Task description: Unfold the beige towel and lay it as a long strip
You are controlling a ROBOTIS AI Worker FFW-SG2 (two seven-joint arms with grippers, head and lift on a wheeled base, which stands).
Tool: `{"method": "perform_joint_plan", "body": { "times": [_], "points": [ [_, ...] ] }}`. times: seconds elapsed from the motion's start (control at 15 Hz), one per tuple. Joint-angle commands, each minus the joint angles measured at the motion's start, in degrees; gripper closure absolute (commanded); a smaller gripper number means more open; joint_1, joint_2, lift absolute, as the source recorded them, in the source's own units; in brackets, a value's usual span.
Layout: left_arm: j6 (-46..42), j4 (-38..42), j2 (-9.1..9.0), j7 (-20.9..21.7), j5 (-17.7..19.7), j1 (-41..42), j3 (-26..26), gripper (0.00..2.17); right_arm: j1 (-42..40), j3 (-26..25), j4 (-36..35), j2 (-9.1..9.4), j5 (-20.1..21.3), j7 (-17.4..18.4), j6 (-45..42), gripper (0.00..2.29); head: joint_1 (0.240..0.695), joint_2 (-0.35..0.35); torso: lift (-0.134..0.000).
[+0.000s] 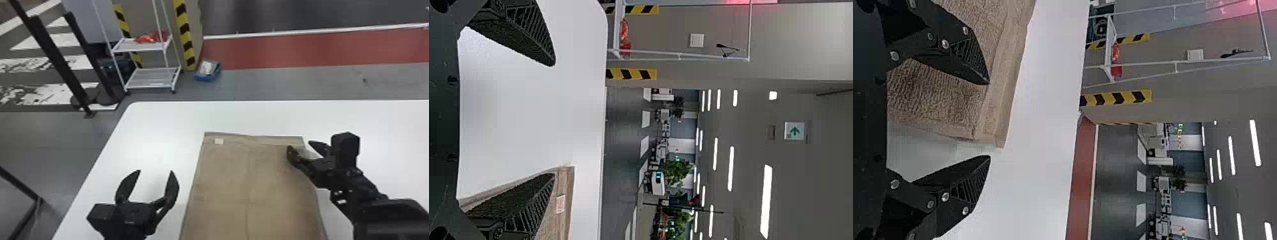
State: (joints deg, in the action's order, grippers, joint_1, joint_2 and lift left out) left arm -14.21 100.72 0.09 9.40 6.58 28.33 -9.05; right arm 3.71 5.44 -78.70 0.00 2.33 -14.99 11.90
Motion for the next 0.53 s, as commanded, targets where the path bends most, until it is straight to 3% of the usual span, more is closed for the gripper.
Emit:
{"method": "perform_joint_plan", "body": {
  "times": [0.0,0.13,0.47],
  "points": [
    [-0.1,0.0,-0.24,0.0,0.0,0.0,0.0,0.08,-0.7,0.5,0.0,0.05,-0.2,-0.5,-0.2,0.50,0.695,0.184,-0.111],
    [-0.1,0.0,-0.24,0.0,0.0,0.1,0.1,0.08,-0.7,0.5,0.0,0.05,-0.2,-0.4,0.0,0.65,0.695,0.191,-0.111],
    [-0.1,0.0,-0.24,0.0,0.2,0.1,0.1,0.08,-1.8,0.6,-1.8,0.05,-0.3,-0.4,0.0,0.65,0.695,0.194,-0.111]
  ]
}}
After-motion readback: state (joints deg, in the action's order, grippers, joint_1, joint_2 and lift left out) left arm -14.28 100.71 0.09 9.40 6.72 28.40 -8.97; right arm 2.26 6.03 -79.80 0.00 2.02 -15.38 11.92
